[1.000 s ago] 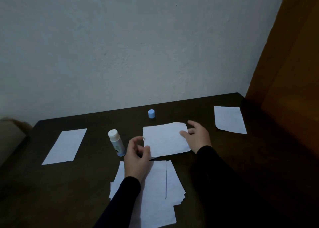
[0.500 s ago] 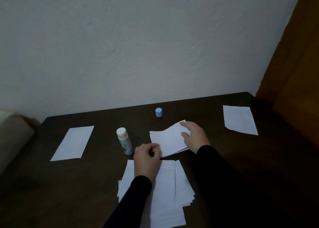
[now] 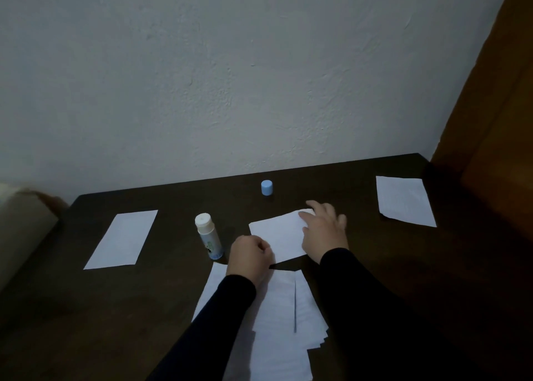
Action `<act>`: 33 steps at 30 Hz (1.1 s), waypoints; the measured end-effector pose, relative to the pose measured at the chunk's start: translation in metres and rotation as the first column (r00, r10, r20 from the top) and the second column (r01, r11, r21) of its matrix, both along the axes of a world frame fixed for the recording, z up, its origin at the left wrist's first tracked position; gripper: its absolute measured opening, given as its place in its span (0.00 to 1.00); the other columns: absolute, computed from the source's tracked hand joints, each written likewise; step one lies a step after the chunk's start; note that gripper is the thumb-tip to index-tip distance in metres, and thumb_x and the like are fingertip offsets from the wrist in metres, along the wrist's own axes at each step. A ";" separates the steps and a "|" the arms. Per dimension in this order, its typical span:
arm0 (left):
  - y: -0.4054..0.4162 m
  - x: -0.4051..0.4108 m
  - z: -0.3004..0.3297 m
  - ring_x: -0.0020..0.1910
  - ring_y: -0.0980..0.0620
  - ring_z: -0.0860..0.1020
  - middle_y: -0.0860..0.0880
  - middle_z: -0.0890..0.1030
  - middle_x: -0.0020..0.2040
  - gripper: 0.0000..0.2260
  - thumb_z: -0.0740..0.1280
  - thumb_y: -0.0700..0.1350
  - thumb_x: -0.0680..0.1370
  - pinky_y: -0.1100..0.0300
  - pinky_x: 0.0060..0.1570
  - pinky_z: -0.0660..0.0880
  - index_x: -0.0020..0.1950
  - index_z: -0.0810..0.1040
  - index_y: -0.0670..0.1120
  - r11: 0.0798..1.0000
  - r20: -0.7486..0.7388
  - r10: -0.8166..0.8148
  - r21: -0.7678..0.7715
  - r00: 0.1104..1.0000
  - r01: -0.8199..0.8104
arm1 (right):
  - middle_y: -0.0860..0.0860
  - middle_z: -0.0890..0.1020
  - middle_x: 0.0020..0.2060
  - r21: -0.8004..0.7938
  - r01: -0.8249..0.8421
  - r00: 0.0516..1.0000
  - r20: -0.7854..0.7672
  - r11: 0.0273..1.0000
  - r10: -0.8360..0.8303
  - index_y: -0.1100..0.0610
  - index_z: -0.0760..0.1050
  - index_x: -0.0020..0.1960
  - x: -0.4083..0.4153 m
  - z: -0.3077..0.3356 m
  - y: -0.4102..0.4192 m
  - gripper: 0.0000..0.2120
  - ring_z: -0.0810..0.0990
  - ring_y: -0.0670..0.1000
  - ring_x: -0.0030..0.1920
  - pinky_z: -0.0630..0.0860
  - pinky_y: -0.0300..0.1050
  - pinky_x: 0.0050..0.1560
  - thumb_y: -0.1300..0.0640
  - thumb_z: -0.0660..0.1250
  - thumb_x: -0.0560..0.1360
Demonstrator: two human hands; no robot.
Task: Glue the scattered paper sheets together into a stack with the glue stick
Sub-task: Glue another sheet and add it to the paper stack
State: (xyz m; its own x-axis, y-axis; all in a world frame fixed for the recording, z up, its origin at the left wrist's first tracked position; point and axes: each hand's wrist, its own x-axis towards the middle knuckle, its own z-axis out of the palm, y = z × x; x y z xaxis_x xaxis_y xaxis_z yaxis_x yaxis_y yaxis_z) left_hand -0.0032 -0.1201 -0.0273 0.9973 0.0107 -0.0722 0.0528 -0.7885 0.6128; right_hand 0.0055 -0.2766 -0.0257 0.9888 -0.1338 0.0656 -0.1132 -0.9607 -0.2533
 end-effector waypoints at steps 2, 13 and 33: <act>0.000 0.004 0.005 0.53 0.52 0.75 0.47 0.77 0.55 0.09 0.66 0.47 0.78 0.58 0.58 0.74 0.55 0.82 0.47 0.993 0.016 -0.039 0.114 0.999 0.036 | 0.46 0.60 0.75 0.024 -0.150 0.989 -0.006 0.988 0.150 0.47 0.67 0.72 0.000 -0.001 0.008 0.21 0.54 0.51 0.75 0.53 0.58 0.73 0.57 0.59 0.80; -0.013 0.016 -0.012 0.78 0.50 0.41 0.51 0.41 0.79 0.25 0.44 0.54 0.84 0.39 0.72 0.45 0.79 0.43 0.50 0.818 -0.183 -0.336 0.430 0.924 0.382 | 0.44 0.44 0.78 -0.063 -0.344 0.905 -0.289 0.937 0.313 0.49 0.43 0.79 0.006 -0.015 0.011 0.24 0.41 0.50 0.78 0.44 0.60 0.74 0.51 0.43 0.84; -0.010 0.013 -0.002 0.78 0.51 0.42 0.51 0.41 0.79 0.24 0.46 0.51 0.84 0.35 0.70 0.42 0.79 0.44 0.50 0.739 -0.240 -0.420 0.469 0.875 0.483 | 0.43 0.35 0.77 -0.076 -0.273 0.889 -0.401 0.959 0.221 0.39 0.35 0.76 0.002 -0.026 0.006 0.24 0.33 0.52 0.76 0.37 0.67 0.71 0.46 0.40 0.83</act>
